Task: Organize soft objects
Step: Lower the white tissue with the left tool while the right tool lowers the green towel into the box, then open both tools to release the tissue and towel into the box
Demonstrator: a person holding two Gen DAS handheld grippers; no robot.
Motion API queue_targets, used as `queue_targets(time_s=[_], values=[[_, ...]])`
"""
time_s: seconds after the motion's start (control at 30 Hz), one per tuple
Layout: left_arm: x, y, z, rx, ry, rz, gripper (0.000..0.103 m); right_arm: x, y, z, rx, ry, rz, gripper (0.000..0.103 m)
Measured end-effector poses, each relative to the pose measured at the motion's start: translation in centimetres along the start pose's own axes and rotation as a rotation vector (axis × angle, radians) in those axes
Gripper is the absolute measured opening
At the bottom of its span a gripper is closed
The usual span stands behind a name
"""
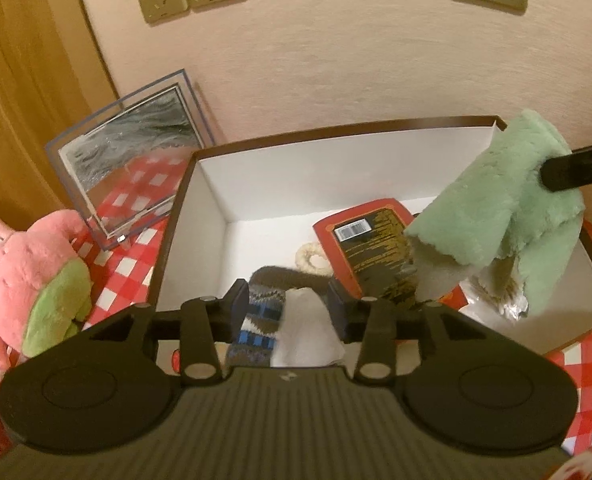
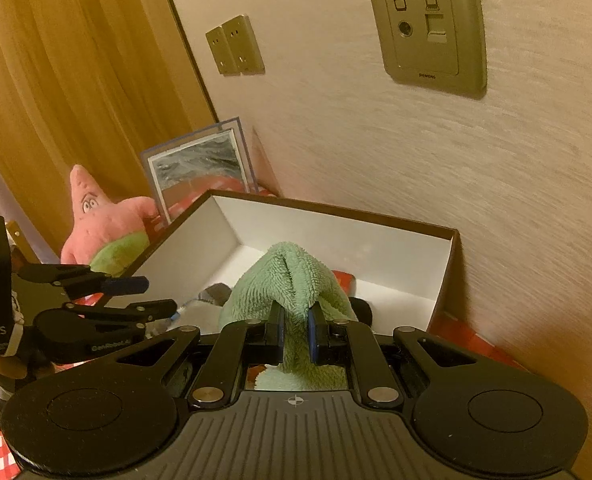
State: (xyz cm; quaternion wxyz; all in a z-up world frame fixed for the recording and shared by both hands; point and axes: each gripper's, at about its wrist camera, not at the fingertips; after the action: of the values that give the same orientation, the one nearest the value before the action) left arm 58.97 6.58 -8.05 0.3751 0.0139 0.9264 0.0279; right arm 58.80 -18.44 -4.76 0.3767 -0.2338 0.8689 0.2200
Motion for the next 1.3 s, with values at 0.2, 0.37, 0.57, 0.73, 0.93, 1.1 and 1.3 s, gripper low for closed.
queue_targets(time_s=[0.2,0.37,0.57,0.73,0.93,1.1,1.3], values=[[0.3,1.4,-0.7,-0.012,0.006,-0.033,0.041,0.0,0.3,1.7,-0.007,0.075,-0.022,0.011],[0.7,2.2,-1.7,-0.026,0.011,-0.056,0.041,1.1,0.8,4.8,-0.007,0.199,-0.071,0.011],[1.3,2.9,-2.8,-0.028,0.017,-0.091,0.041,2.6,1.4,8.6,0.035,0.308,-0.149,0.011],[1.7,3.4,-3.5,-0.029,0.023,-0.124,0.041,3.4,1.8,10.5,0.014,0.378,-0.181,0.011],[2.2,4.3,-3.9,-0.045,0.042,-0.179,0.041,3.6,2.3,10.0,0.010,0.379,-0.204,0.014],[2.2,4.8,-4.8,-0.050,0.032,-0.204,0.041,2.9,2.6,6.9,-0.004,0.274,-0.170,0.057],[2.4,5.2,-6.4,-0.050,0.014,-0.236,0.042,1.9,2.9,2.2,0.013,0.163,-0.136,0.058]])
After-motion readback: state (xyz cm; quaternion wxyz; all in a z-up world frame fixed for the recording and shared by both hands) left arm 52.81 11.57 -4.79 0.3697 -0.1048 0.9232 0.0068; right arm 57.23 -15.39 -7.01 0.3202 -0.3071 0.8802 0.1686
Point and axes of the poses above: each gripper's, at about its wrist camera, not at the fingertips, and z roughly the way its jaws point, y to its left, x to its underside, and after that the axes turned 10 degrees about -z, right-handed
